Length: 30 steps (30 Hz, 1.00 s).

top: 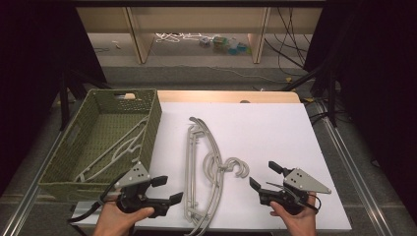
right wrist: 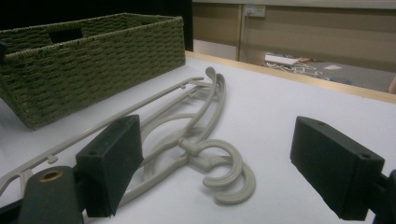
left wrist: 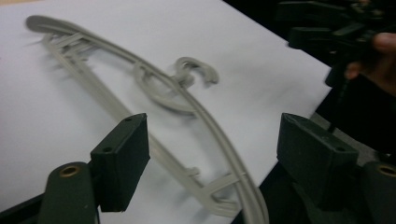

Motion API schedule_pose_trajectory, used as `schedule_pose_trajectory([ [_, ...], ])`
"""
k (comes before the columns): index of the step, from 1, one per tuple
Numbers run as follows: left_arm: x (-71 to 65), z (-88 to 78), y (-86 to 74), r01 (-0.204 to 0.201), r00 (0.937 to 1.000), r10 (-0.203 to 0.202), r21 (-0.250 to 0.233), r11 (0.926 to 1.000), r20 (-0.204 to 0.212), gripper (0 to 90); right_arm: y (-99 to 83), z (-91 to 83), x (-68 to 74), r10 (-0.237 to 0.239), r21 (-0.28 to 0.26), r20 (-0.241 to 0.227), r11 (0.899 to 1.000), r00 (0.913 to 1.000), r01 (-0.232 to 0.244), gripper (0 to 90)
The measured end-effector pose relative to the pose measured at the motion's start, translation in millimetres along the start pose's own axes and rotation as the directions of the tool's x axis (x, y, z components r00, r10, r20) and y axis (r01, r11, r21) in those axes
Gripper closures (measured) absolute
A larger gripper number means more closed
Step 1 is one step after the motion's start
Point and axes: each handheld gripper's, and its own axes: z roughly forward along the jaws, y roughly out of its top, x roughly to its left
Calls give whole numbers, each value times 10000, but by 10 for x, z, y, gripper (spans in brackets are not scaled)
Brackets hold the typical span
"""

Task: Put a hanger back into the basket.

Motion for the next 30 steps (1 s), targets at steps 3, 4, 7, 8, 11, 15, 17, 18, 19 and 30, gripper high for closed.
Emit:
schedule_pose_trajectory([
  [3,-74,22,24,-47,9997,47,-23,10000,223,247,-1,1,4,-9,-33,-16,10000,10000,9,177],
  [4,-94,45,35,-39,9998,37,65,10000,174,248,-1,0,4,-25,-34,1,10000,10000,25,177],
  [7,-144,140,57,113,9999,-113,-125,9999,47,225,-3,2,-2,-6,-15,-28,10000,10000,6,176],
  [8,-162,208,65,388,9979,-395,139,9992,523,225,-3,2,-2,-6,-15,-28,10000,10000,6,176],
  [11,-258,441,117,-87,9978,49,576,9983,662,216,1,-1,1,-8,-102,-32,9999,10000,8,176],
  [15,-276,633,168,-331,9980,297,599,9977,566,213,6,-24,14,241,66,10,9997,9997,-241,170],
  [17,-260,702,185,-548,9975,525,492,9973,481,194,6,-31,4,358,52,-15,9993,9994,-358,156],
  [18,-254,724,189,-611,9977,596,464,9971,319,194,6,-31,4,358,52,-15,9993,9994,-358,156],
  [19,-232,763,191,-722,9972,716,319,9969,205,193,7,-36,1,340,42,5,9994,9994,-340,156],
  [30,-38,902,89,-631,9976,641,353,9974,-280,191,3,-26,15,361,-136,50,9993,9993,-361,154],
])
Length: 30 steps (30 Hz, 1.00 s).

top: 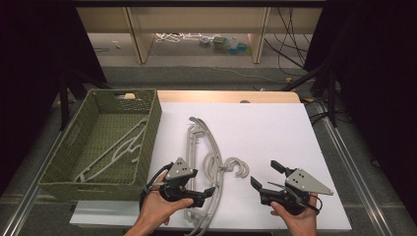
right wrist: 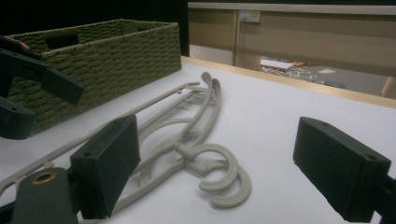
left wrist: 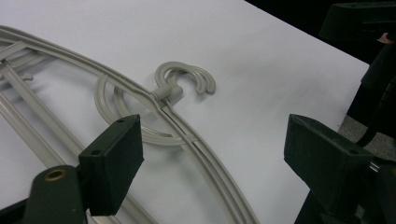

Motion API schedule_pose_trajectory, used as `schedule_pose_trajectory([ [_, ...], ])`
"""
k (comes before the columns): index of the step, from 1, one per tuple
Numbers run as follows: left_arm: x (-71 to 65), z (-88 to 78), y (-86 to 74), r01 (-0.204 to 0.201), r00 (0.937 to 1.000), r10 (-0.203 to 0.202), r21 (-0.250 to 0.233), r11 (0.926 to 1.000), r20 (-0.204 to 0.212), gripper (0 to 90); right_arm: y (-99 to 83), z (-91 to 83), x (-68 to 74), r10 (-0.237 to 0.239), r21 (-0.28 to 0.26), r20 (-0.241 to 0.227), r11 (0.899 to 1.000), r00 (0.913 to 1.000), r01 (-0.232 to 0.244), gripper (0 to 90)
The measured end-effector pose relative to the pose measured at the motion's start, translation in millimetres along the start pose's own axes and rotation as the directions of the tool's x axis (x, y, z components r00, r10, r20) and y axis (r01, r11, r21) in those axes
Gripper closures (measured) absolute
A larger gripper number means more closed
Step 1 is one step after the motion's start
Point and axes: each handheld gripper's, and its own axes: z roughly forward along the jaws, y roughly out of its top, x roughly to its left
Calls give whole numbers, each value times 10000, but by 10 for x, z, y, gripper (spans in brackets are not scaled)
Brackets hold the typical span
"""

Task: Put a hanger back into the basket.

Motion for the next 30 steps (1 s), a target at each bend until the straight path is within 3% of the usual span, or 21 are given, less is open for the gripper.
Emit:
schedule_pose_trajectory([
  [9,19,49,3,-185,9998,187,299,9994,-64,179,3,-8,-2,-23,39,11,10000,10000,23,154],
  [14,33,125,24,-452,9990,450,850,9954,36,179,-2,3,-1,-52,-17,-5,10000,10000,52,154],
  [17,14,203,39,-355,9992,335,1094,9934,197,190,-2,4,-2,-54,-14,-19,10000,10000,54,154],
  [20,-1,295,70,-720,9971,668,1754,9819,352,201,-3,8,0,-91,-23,-9,10000,10000,91,154],
  [25,-3,410,65,-995,9946,904,2274,9687,500,243,5,2,2,-198,180,103,9996,9998,196,154],
  [28,-5,459,62,-898,9955,788,2577,9620,525,261,2,10,3,-147,65,-36,9999,9999,147,154],
  [29,-1,475,62,-939,9953,837,2656,9595,496,267,6,4,0,-198,170,105,9997,9997,196,154],
  [30,13,501,63,-1043,9943,933,2851,9528,518,273,6,4,1,-196,189,94,9996,9998,195,154],
])
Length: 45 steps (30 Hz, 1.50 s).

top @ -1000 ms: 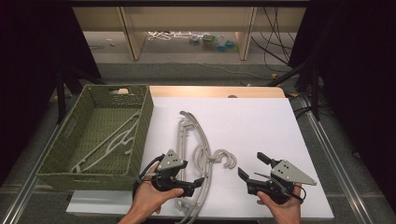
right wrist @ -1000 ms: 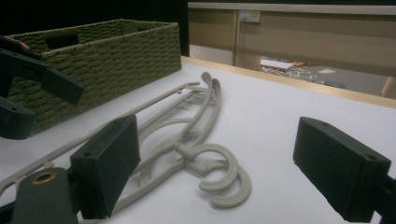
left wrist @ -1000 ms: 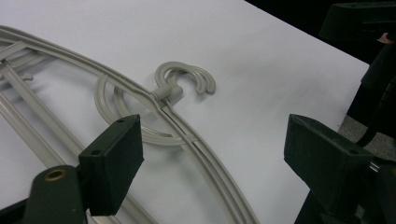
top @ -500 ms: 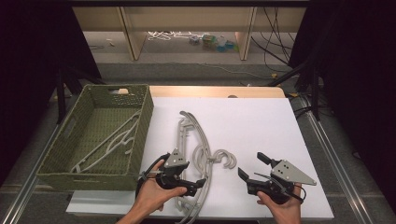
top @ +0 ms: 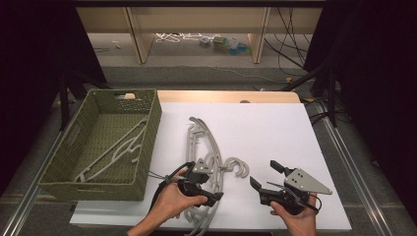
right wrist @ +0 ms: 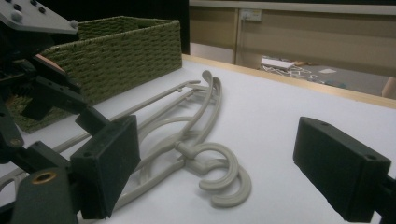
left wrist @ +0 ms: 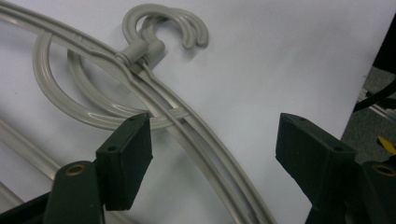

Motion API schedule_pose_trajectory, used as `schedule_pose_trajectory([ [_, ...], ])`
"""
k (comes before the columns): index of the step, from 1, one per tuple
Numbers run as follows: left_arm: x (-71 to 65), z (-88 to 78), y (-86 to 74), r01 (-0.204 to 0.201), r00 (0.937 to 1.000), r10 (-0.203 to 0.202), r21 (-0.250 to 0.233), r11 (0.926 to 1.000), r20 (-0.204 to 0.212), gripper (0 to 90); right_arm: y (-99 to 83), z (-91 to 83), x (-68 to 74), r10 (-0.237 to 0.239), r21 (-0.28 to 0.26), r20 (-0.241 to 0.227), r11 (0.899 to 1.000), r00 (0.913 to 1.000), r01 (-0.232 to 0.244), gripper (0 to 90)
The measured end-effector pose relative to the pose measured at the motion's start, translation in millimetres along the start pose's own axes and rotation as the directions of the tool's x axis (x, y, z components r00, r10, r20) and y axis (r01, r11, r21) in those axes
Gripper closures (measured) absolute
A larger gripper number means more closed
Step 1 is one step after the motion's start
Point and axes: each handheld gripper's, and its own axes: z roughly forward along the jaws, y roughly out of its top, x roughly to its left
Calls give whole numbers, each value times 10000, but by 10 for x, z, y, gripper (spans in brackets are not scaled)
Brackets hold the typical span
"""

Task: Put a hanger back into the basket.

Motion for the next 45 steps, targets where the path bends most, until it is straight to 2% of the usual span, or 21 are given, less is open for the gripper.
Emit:
schedule_pose_trajectory([
  [2,40,28,9,-399,9992,402,425,9983,-68,276,0,-1,8,-18,18,-22,10000,10000,18,154],
  [3,60,45,15,-527,9985,535,825,9952,-77,287,2,-6,6,-61,90,-77,9999,10000,62,155],
  [4,71,69,15,-548,9984,557,956,9939,-64,295,1,-4,7,-69,73,-100,9999,9999,70,154],
  [6,76,110,14,-380,9992,389,1085,9934,-54,318,4,-9,5,-74,88,-93,9999,9999,75,154],
  [7,70,162,13,-68,10000,67,1046,9945,12,324,4,-8,5,-82,85,-98,9999,9999,83,155],
  [9,73,187,14,29,10000,-30,1037,9946,9,353,3,-4,7,-92,79,-116,9999,9999,93,155],
  [10,109,216,23,-240,9997,250,1496,9885,-44,370,-1,9,14,-22,-61,-172,10000,9998,21,155],
  [11,109,216,23,-240,9997,250,1496,9885,-44,381,-1,9,14,-22,-61,-172,10000,9998,21,155],
  [15,118,261,16,156,9997,-181,1733,9848,131,396,5,-7,8,-123,50,-123,9999,9998,124,155],
  [18,128,313,-1,296,9992,-343,1870,9819,219,427,10,-15,7,-134,154,-79,9998,9999,136,155],
  [20,129,350,-16,311,9993,-347,1926,9808,153,436,-1,12,17,-23,-113,-204,9999,9998,21,155],
  [21,139,350,-15,344,9989,-396,1938,9804,230,474,10,-8,19,-86,134,-114,9999,9999,87,155],
  [23,175,344,-10,421,9983,-487,1833,9821,316,514,2,14,20,-26,-105,-229,9999,9997,24,155],
  [24,195,341,-9,607,9966,-698,1861,9807,431,536,0,13,22,-10,-105,-261,9999,9997,7,155],
  [26,221,360,-10,634,9942,-784,1892,9799,732,584,2,15,24,-14,-110,-232,9999,9997,11,155],
  [28,230,381,-13,616,9940,-778,1933,9792,775,613,-1,19,22,-20,-76,-253,10000,9997,18,155],
  [29,237,379,-13,563,9939,-735,1956,9791,816,618,3,7,21,-64,100,-225,9999,9997,66,155],
  [32,256,376,-22,822,9900,-1027,1953,9773,968,626,2,17,23,-55,-66,-263,10000,9996,53,155],
  [34,262,373,-23,801,9905,-1001,1955,9774,946,629,0,17,23,-26,-50,-255,10000,9997,25,155],
  [39,283,322,-49,945,9884,-1179,2204,9708,958,650,1,14,19,10,-95,-254,10000,9997,-12,155],
  [45,332,181,-103,1014,9878,-1234,2091,9726,952,672,7,-5,19,-169,52,-149,9998,9997,170,155],
])
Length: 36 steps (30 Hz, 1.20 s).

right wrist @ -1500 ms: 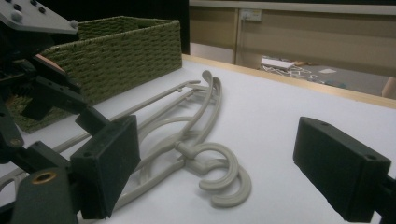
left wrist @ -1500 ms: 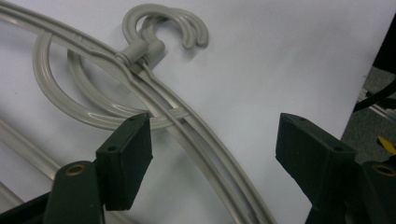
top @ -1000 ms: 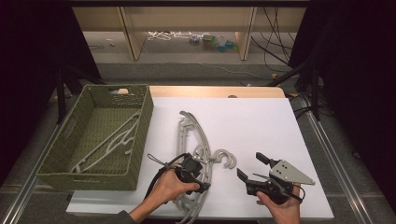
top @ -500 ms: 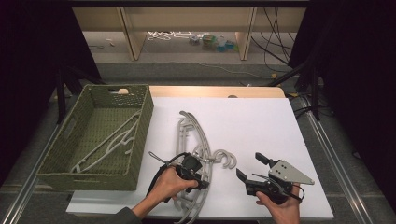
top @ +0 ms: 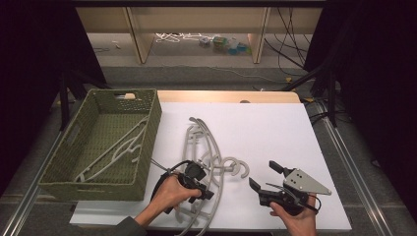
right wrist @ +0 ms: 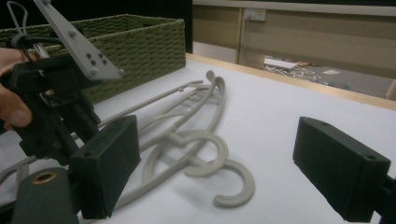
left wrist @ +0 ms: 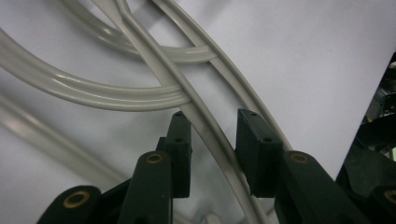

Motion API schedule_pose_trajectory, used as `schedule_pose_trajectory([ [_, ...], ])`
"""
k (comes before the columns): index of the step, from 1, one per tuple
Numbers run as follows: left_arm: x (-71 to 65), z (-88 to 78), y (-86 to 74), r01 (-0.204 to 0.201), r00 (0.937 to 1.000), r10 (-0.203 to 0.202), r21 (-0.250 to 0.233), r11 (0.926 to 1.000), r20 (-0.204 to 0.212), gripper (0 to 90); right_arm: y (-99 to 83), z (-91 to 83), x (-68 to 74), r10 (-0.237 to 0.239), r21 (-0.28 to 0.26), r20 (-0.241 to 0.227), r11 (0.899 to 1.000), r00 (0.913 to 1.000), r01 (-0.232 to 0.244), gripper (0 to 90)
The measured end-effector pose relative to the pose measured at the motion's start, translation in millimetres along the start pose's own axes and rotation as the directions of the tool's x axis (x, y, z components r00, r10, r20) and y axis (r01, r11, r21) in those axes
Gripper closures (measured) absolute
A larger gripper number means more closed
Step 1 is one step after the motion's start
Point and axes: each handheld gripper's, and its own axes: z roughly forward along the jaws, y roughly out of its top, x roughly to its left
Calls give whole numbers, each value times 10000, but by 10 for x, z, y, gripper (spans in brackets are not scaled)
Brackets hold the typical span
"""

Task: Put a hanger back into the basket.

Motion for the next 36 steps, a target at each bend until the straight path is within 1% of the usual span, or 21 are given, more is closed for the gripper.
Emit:
schedule_pose_trajectory([
  [3,44,-100,-67,116,9999,-115,-119,9999,87,687,-6,18,0,131,-138,-99,9998,9999,-132,155],
  [5,63,-156,-100,41,10000,-41,-223,9997,9,696,0,1,-3,77,37,-54,10000,10000,-76,156],
  [6,67,-188,-122,130,9999,-129,-225,9997,21,696,0,1,-3,77,37,-54,10000,10000,-76,156],
  [8,96,-235,-165,185,9998,-183,-368,9992,47,705,-9,18,-2,116,-140,-83,9998,9999,-117,156],
  [10,118,-286,-208,52,10000,-55,-397,9992,-79,710,-7,17,1,119,-139,-90,9998,9999,-120,156],
  [11,100,-293,-229,422,9991,-424,-785,9960,-14,713,-7,18,2,124,-143,-83,9998,9999,-125,156],
  [12,139,-358,-252,36,9999,-41,-506,9987,-104,724,-7,16,4,121,-131,-111,9998,9999,-122,155],
  [13,125,-357,-268,481,9988,-489,-926,9945,-64,724,-7,16,4,121,-131,-111,9998,9999,-122,155],
  [14,145,-395,-293,626,9978,-644,-1083,9921,-137,731,-7,15,5,120,-120,-113,9999,9999,-121,156],
  [15,193,-444,-316,336,9991,-354,-803,9962,-215,740,-8,17,3,120,-133,-117,9998,9999,-121,156],
  [16,187,-445,-340,745,9968,-774,-1197,9900,-198,757,-10,20,3,143,-92,-114,9999,9998,-144,156],
  [17,226,-491,-360,439,9984,-471,-940,9946,-316,757,-10,20,3,143,-92,-114,9999,9998,-144,156],
  [18,213,-493,-376,811,9959,-856,-1349,9875,-280,763,-8,13,3,99,-28,-147,9999,9998,-99,156],
  [23,240,-587,-417,969,9943,-1024,-1529,9835,-288,774,-8,12,3,11,14,-50,10000,10000,-11,156],
  [24,253,-604,-428,1078,9933,-1132,-1656,9803,-234,776,2,-11,1,-21,311,-47,9995,10000,23,156],
  [26,276,-640,-454,1230,9911,-1303,-1876,9745,-269,782,-4,4,4,7,174,-44,9998,10000,-6,156],
  [29,336,-721,-497,1155,9876,-1350,-2116,9705,-804,809,-8,15,0,-63,-11,-15,10000,10000,63,156],
  [30,368,-758,-511,1028,9894,-1211,-2024,9739,-800,816,-7,16,-1,-13,68,-138,10000,9999,14,156],
  [31,366,-776,-518,1197,9876,-1386,-2188,9684,-731,817,-11,24,-3,-97,-50,-102,9999,9999,96,156],
  [32,368,-801,-525,1187,9870,-1401,-2314,9656,-786,818,-11,22,3,-25,-10,-107,10000,9999,25,156],
  [36,364,-853,-533,1116,9876,-1336,-2288,9670,-829,819,-11,26,-2,-116,-14,-4,9999,9999,116,156],
])
